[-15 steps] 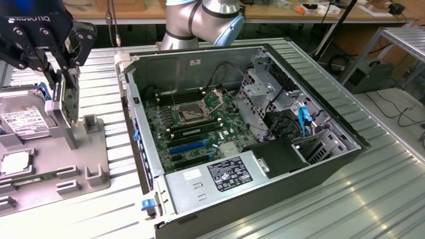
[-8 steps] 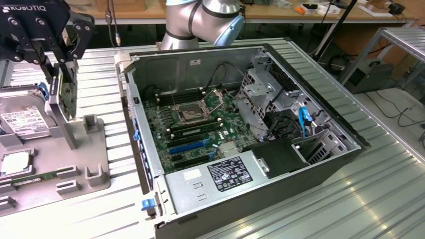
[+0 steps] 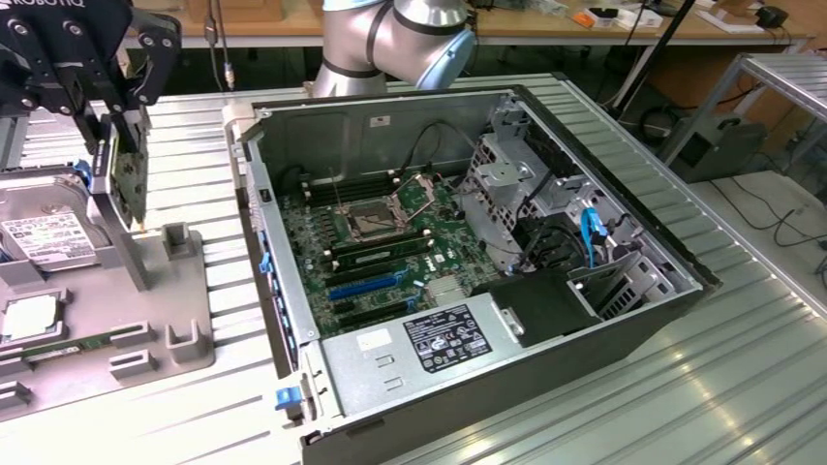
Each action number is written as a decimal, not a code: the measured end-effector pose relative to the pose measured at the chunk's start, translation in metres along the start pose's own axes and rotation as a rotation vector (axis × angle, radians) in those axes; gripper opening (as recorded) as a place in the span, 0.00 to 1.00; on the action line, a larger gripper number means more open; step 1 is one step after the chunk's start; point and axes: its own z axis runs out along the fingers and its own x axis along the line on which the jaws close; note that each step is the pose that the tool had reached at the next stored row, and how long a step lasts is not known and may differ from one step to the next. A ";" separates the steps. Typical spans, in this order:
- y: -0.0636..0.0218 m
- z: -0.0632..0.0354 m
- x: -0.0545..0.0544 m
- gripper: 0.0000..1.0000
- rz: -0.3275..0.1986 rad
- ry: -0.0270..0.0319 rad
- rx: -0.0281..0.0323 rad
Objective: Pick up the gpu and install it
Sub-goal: 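Pick up the gpu and move the gpu toward the slot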
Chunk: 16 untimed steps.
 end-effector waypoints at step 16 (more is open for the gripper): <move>0.0007 0.0003 -0.009 0.27 0.000 0.0000 0.0000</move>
